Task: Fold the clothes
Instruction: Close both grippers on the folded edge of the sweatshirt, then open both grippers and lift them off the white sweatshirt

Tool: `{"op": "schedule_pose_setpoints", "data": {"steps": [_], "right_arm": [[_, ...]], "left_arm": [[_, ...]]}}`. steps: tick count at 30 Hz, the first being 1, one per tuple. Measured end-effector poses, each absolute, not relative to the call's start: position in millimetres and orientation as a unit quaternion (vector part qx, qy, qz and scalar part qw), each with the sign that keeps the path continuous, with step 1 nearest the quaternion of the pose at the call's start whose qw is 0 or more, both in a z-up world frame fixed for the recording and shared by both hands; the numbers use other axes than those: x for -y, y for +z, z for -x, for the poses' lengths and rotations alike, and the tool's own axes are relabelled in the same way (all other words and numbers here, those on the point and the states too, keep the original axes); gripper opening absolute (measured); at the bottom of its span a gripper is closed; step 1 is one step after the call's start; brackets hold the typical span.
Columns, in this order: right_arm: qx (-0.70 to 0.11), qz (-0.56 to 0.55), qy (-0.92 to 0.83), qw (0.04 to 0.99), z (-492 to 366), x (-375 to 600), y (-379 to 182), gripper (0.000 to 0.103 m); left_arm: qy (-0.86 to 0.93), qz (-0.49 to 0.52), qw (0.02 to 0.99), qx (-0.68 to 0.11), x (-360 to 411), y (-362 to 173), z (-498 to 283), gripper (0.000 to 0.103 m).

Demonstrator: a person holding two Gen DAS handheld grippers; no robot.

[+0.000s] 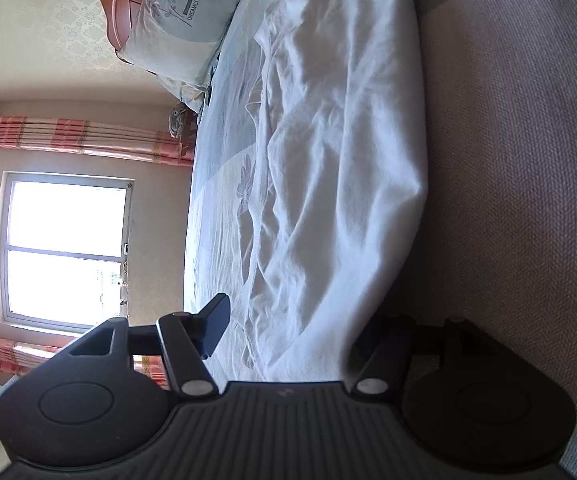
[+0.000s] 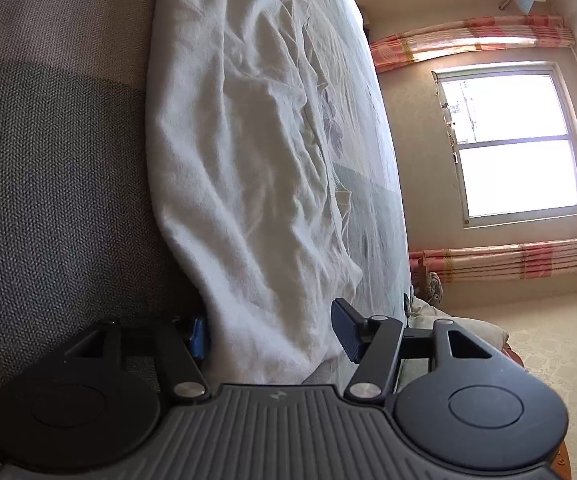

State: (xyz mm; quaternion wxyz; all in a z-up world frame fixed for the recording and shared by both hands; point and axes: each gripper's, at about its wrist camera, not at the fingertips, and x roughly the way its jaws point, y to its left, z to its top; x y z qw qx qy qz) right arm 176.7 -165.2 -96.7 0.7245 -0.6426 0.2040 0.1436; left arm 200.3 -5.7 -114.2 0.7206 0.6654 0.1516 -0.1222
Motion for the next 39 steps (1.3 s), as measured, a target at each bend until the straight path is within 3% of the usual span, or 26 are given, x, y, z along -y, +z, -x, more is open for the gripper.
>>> {"op": "schedule_pose_setpoints", "data": {"steps": [5, 11, 14, 15, 16, 17, 18, 19, 32, 39], "right_arm": [[-0.174, 0.662, 0.158, 0.712, -178, 148, -101, 0.065], [-0.204, 0.666, 0.156, 0.701, -193, 164, -98, 0.065], [-0.208, 0.678, 0.160, 0.687, -203, 162, -102, 0.065], [-0.203, 0.686, 0.162, 0.679, -203, 159, -105, 0.062], [-0.203, 0.693, 0.166, 0.672, -202, 157, -109, 0.057], [-0.206, 0.697, 0.173, 0.665, -200, 156, -113, 0.043], [-0.208, 0.701, 0.178, 0.658, -196, 156, -119, 0.016], [-0.209, 0.705, 0.181, 0.653, -192, 157, -126, 0.009], [-0.177, 0.662, 0.137, 0.715, -181, 156, -95, 0.007], [-0.168, 0.660, 0.131, 0.720, -139, 151, -68, 0.007]], "left_arm": [[-0.138, -0.665, 0.719, -0.146, 11, -114, -205, 0.063], [-0.125, -0.670, 0.710, -0.178, -4, -112, -215, 0.063], [-0.120, -0.680, 0.701, -0.175, 3, -120, -215, 0.054], [-0.122, -0.688, 0.694, -0.173, 5, -125, -213, 0.042], [-0.125, -0.695, 0.687, -0.170, 8, -131, -210, 0.021], [-0.126, -0.698, 0.684, -0.171, 9, -137, -208, 0.008], [-0.126, -0.699, 0.683, -0.174, 10, -143, -206, 0.000], [-0.126, -0.696, 0.685, -0.172, 9, -144, -205, 0.000], [-0.100, -0.665, 0.730, -0.122, -3, -107, -199, 0.001], [-0.105, -0.676, 0.720, -0.114, -6, -97, -150, 0.002]]}}
